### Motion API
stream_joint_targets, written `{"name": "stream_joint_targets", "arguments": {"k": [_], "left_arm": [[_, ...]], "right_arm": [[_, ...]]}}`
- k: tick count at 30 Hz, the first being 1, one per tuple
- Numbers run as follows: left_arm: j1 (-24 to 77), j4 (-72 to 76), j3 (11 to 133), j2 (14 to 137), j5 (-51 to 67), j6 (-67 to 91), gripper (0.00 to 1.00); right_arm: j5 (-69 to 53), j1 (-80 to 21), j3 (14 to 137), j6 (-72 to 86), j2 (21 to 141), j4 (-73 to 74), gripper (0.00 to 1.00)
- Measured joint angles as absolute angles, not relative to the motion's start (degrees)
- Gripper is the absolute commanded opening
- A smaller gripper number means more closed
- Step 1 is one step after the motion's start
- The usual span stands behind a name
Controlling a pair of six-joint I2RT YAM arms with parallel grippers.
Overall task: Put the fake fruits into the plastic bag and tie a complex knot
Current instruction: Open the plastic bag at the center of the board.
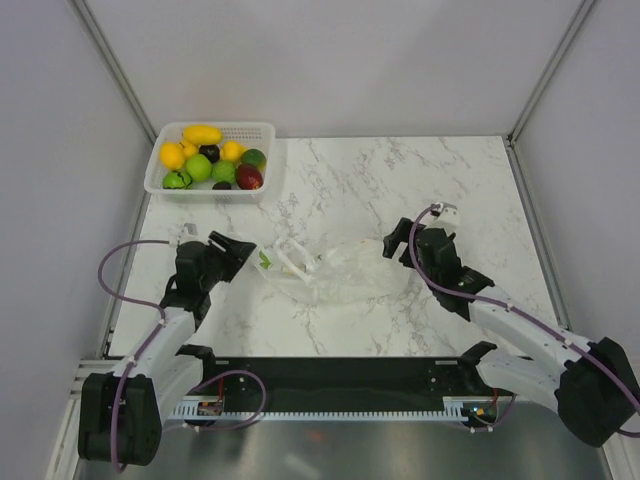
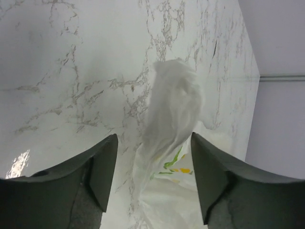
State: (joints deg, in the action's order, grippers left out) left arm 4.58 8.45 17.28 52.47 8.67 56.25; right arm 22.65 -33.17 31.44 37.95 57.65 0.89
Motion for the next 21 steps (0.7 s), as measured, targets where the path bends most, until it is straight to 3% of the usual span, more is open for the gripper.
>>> {"name": "stream_joint_targets", "arguments": {"k": [3,5,6,8,9,12,16,17,19,20,21], "left_arm": [[4.6,6.8,17.3,51.5,9.0,55.2,0.82],[4.6,4.7,17.5,50.1,9.0,54.4,0.87],[4.6,3.1,17.8,49.1,9.0,54.0,0.93],[4.6,0.2,19.2,47.3,9.0,53.2,0.94],[4.6,-1.0,20.2,46.6,9.0,52.9,0.94],[4.6,-3.2,23.2,44.6,9.2,51.7,0.95],[4.7,-4.3,25.8,42.3,9.7,49.9,0.98],[4.8,-4.4,26.0,41.7,9.8,49.6,0.98],[5.5,-4.5,26.8,40.6,9.9,48.7,0.98],[6.1,-4.5,27.2,40.3,10.0,48.2,0.99],[6.8,-4.6,27.8,40.3,10.1,47.9,0.99]], "right_arm": [[21.3,-33.1,31.4,39.2,62.6,1.8,0.92],[20.7,-33.1,31.3,39.7,64.2,1.9,0.78],[20.2,-33.1,30.9,39.8,64.4,1.6,0.63],[19.3,-33.1,30.3,39.9,64.3,0.6,0.44],[18.8,-33.1,30.0,39.2,64.2,-0.1,0.28],[17.2,-33.1,30.0,37.4,64.2,-2.1,0.00],[15.2,-33.1,33.8,34.7,67.2,-3.0,0.00],[14.7,-33.0,35.9,33.9,68.9,-2.9,0.13],[13.7,-32.7,42.0,32.6,72.5,-1.2,0.24],[13.5,-32.5,45.6,32.0,74.1,0.5,0.51],[13.6,-32.4,49.0,31.8,75.2,1.8,0.66]]}}
